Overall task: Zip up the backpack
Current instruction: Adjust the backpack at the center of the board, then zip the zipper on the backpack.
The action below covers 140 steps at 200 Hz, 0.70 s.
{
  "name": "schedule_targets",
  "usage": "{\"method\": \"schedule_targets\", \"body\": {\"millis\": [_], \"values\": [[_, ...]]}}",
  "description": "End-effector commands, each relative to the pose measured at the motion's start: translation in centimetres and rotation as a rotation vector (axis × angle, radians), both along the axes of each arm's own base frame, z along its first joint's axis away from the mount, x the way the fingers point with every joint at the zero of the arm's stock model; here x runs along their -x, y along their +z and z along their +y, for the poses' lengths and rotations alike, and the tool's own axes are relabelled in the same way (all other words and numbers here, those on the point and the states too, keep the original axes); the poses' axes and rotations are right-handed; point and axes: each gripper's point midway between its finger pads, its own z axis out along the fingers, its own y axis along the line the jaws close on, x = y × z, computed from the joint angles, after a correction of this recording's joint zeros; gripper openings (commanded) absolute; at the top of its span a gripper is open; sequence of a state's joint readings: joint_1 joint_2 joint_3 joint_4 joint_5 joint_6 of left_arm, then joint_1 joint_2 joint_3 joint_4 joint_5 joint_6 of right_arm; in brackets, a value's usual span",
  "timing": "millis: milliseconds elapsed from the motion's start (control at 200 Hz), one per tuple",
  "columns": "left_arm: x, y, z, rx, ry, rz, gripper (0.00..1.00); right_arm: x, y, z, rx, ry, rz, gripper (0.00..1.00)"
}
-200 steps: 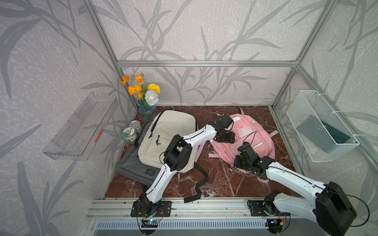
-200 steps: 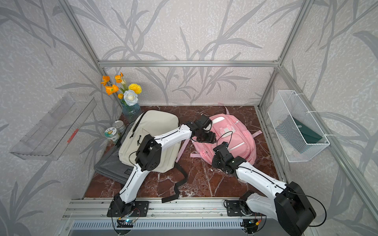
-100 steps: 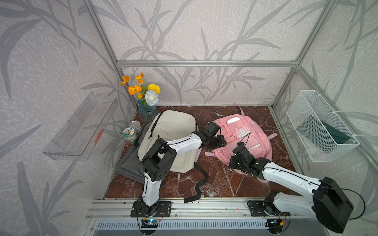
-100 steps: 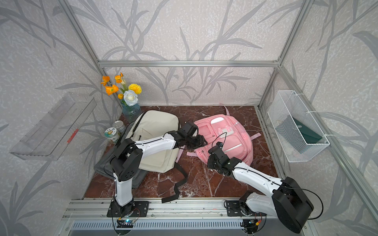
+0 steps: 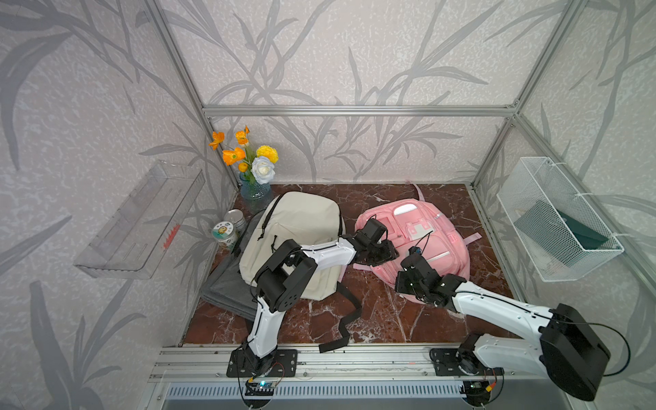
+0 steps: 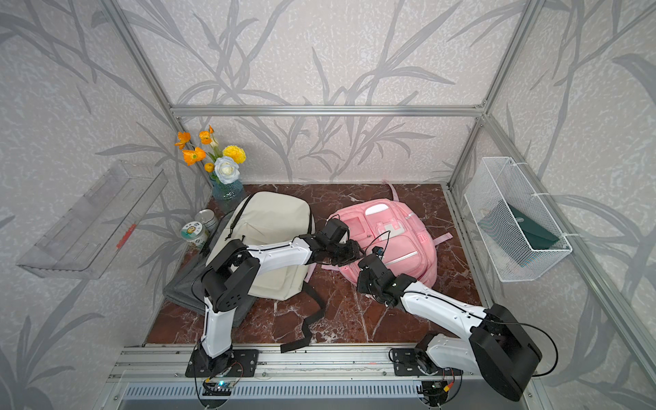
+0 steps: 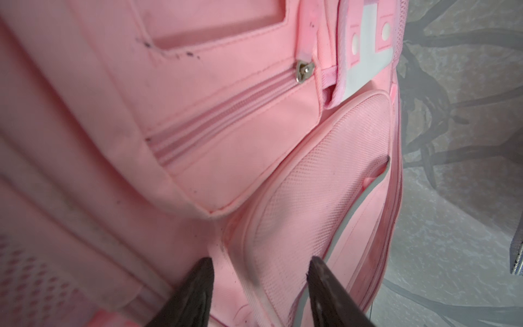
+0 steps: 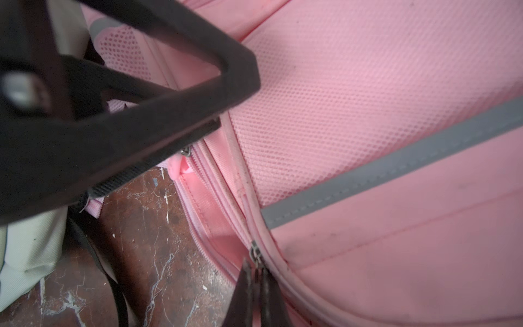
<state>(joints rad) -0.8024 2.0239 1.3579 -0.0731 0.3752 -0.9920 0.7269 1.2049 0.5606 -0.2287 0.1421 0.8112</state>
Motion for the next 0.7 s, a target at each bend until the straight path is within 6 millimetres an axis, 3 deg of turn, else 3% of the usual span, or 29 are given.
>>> {"method": "schedule_targets", "body": {"millis": [0, 270, 475, 695], "values": [[0.6, -1.5, 0.9, -0.046, 0.015, 0.026, 0.57, -1.2, 1.8, 0.8, -0.023, -0.007, -0.058, 0.00], [1.0, -2.3, -1.4, 0.020, -0.017, 0.055, 0.39, -1.4, 1.8, 1.2, -0.021, 0.006, -0.054, 0.00], [-0.4, -2.4, -0.5, -0.070, -0.020, 0.022, 0.14, -1.0, 1.7, 0.1, 0.010, -0.034, -0.035, 0.00], [-3.6, -1.9, 1.1, -0.141, -0.005, -0.040, 0.08, 0.3, 1.5, -2.3, 0.065, -0.083, -0.019, 0.00]]}}
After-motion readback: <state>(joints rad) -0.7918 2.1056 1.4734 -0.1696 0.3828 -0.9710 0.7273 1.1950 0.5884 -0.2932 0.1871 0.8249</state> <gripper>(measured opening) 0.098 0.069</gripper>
